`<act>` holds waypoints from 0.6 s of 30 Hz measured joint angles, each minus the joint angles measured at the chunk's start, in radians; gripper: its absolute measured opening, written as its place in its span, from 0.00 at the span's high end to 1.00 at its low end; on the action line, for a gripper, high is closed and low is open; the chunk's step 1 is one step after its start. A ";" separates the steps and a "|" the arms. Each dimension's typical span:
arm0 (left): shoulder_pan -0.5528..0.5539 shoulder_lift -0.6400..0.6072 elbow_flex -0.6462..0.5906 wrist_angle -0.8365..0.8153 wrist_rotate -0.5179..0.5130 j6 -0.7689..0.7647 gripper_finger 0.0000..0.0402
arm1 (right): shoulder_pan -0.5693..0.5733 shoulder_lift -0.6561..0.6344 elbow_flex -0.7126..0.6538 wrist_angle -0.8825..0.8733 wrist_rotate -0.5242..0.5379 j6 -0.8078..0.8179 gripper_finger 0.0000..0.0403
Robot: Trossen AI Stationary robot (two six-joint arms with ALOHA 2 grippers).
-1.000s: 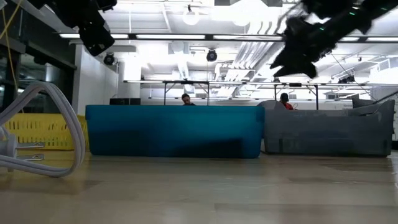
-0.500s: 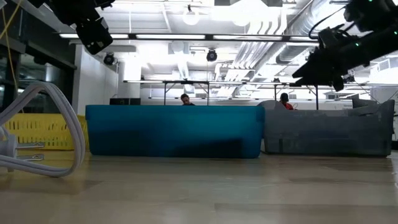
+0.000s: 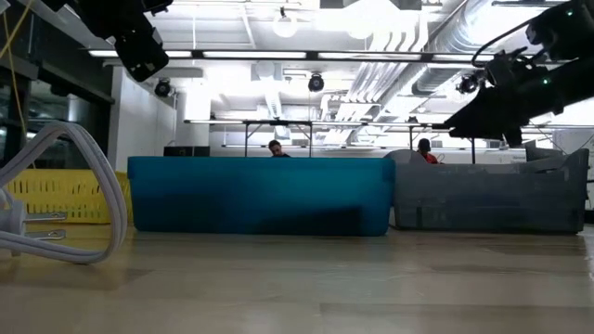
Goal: Pick & Place School Supplies
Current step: Return to Home Position
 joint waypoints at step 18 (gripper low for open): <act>0.000 0.000 0.000 0.000 0.001 -0.010 0.52 | 0.000 -0.105 -0.095 0.066 -0.006 0.000 0.63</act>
